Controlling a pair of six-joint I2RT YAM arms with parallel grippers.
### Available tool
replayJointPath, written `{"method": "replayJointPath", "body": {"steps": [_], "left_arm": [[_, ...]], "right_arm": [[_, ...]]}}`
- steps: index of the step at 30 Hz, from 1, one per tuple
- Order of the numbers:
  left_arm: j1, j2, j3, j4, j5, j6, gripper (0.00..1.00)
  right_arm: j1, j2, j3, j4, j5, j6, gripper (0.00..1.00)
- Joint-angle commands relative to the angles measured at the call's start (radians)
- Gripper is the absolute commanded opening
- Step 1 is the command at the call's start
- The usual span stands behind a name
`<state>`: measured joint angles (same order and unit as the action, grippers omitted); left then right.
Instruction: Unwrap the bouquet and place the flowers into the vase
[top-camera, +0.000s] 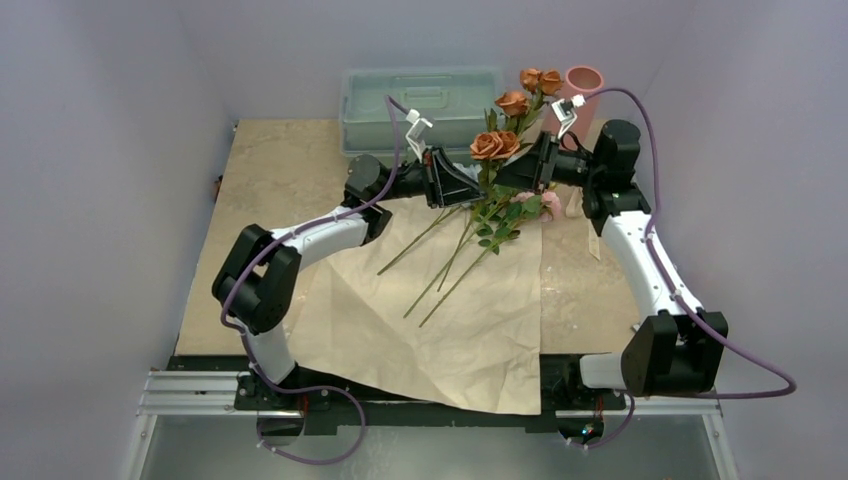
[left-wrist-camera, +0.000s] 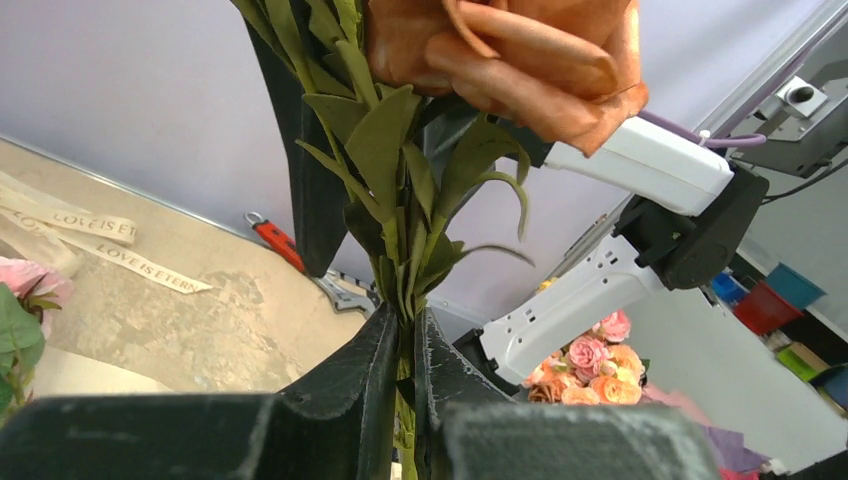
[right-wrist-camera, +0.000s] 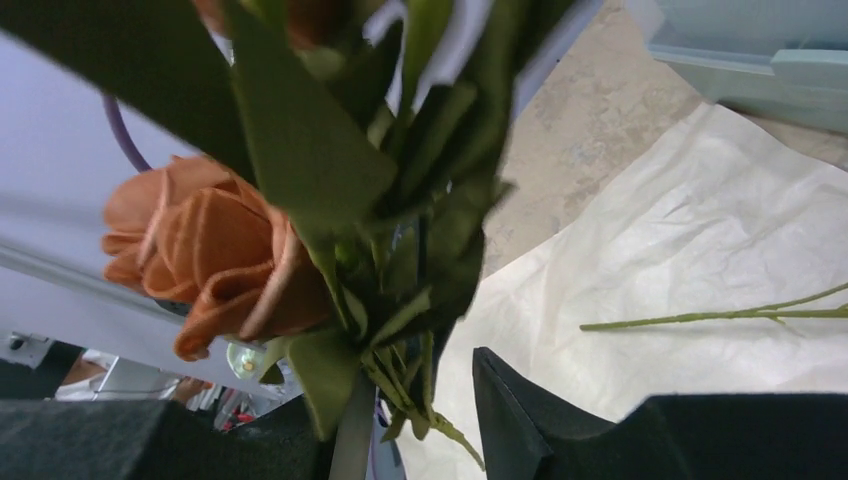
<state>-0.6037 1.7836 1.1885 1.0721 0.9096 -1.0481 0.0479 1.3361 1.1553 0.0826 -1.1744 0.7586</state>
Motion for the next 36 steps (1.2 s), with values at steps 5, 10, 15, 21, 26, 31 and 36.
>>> {"method": "replayJointPath", "body": {"steps": [5,10,15,21,26,31,36], "left_arm": [[-0.02,0.011,0.018,0.076,0.091,-0.03,0.0],[-0.018,-0.006,0.027,-0.013,0.078,0.035,0.12],[-0.011,-0.078,0.035,-0.276,0.035,0.264,0.59],[0.027,-0.168,0.1,-0.659,-0.062,0.621,0.98],[0.066,-0.226,0.149,-0.829,-0.218,0.782,1.0],[0.07,-0.291,0.148,-0.897,-0.462,0.886,1.0],[0.071,-0.326,0.111,-0.91,-0.573,0.94,1.0]], "right_arm": [[-0.008,0.017,0.089,0.123,-0.021,0.077,0.23],[-0.008,-0.005,0.087,0.134,-0.012,0.071,0.0],[-0.01,-0.02,0.142,0.097,0.035,0.023,0.0],[-0.04,0.002,0.269,0.026,0.084,-0.08,0.0],[-0.136,0.08,0.435,0.006,0.106,-0.112,0.0],[-0.241,0.178,0.633,0.016,0.177,-0.121,0.0],[-0.341,0.297,0.922,-0.076,0.352,-0.217,0.0]]}}
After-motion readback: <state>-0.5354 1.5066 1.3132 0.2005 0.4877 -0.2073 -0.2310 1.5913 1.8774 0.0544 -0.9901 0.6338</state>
